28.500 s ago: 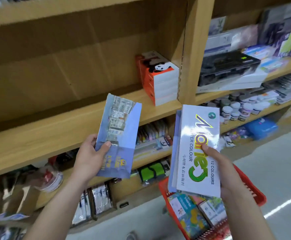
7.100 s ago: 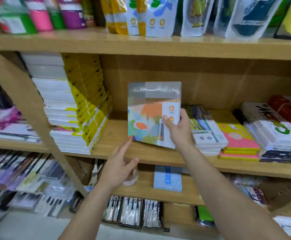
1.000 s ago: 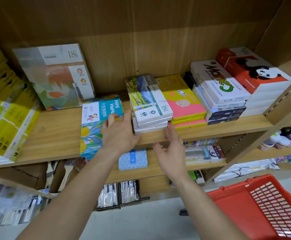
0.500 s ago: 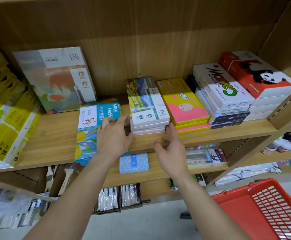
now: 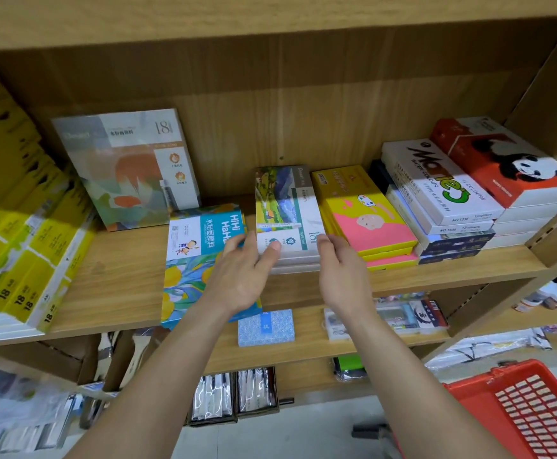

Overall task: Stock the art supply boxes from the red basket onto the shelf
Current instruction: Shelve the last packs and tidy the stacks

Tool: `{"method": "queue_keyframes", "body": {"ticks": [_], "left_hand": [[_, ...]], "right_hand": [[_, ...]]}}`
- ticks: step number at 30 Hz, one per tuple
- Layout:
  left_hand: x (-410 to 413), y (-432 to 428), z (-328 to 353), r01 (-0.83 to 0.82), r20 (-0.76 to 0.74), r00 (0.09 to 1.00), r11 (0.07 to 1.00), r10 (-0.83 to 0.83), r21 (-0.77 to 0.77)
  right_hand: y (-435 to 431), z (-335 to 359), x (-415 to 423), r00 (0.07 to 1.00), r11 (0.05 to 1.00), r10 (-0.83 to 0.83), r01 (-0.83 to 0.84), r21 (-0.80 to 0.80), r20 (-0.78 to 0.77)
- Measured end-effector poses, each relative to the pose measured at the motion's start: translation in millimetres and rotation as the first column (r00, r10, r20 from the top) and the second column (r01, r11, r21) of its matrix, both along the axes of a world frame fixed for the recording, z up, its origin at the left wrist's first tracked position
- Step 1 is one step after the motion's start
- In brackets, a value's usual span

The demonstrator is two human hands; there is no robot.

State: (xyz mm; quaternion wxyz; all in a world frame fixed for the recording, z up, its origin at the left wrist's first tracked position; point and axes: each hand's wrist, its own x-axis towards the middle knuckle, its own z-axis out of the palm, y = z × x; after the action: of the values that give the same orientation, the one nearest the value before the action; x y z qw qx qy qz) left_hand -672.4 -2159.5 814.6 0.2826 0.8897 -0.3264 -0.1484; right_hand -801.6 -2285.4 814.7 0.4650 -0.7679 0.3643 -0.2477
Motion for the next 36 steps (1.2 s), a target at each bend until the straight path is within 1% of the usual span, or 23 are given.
{"method": "queue_keyframes", "body": {"ticks": [5, 8, 10, 12, 15, 20, 23, 25, 28, 30, 33, 36], "left_hand": [[-1, -12, 4, -0.011, 0.054, 0.998, 1.0, 0.009, 0.021], [-1, -12, 3, -0.004, 0.078, 0.997, 1.0, 0.004, -0.005], [-1, -10, 5, -0.009, 0.014, 1.0, 0.996, 0.01, -0.085], [-3, -7, 8, -0.015, -0.07, 0.998, 0.982, 0.002, -0.19], [-11, -1, 17, -0.021, -0.132, 0.991, 0.946, -0.023, -0.323], [-25, 20, 47, -0.027, -0.097, 0.995, 0.864, -0.025, -0.503], [-28, 47, 61, -0.044, -0.05, 0.999, 0.823, 0.02, -0.566], [-28, 72, 59, -0.083, -0.033, 0.996, 0.815, 0.078, -0.573], [-28, 107, 36, -0.187, -0.131, 0.982, 0.813, 0.137, -0.551], [-29, 125, 20, -0.265, -0.164, 0.964, 0.818, 0.21, -0.51], [-31, 134, 9, -0.259, -0.1, 0.966, 0.86, 0.24, -0.44], [-27, 129, 10, -0.272, -0.107, 0.962, 0.85, 0.25, -0.452]], "right_hand": [[-11, 9, 21, 0.985, 0.997, 0.082, -0.082, 0.004, -0.153], [-12, 6, 25, 0.989, 0.998, 0.056, -0.053, 0.025, -0.14], [-9, 5, 22, 0.995, 0.999, 0.041, -0.039, 0.028, -0.087], [-4, 5, 18, 0.999, 0.999, 0.032, -0.032, 0.036, 0.003], [5, 15, 8, 0.99, 1.0, 0.011, -0.013, 0.017, 0.141], [25, 56, -5, 0.96, 0.994, 0.041, -0.012, -0.107, 0.277], [48, 72, -6, 0.948, 0.989, 0.094, -0.054, -0.138, 0.303], [68, 70, -1, 0.95, 0.988, 0.122, -0.088, -0.128, 0.287], [95, 54, 11, 0.955, 0.984, 0.179, -0.167, -0.068, 0.236], [109, 40, 20, 0.962, 0.98, 0.201, -0.199, -0.028, 0.187], [118, 24, 31, 0.979, 0.986, 0.169, -0.169, -0.008, 0.117], [114, 19, 34, 0.984, 0.991, 0.134, -0.135, 0.01, 0.114]]}}
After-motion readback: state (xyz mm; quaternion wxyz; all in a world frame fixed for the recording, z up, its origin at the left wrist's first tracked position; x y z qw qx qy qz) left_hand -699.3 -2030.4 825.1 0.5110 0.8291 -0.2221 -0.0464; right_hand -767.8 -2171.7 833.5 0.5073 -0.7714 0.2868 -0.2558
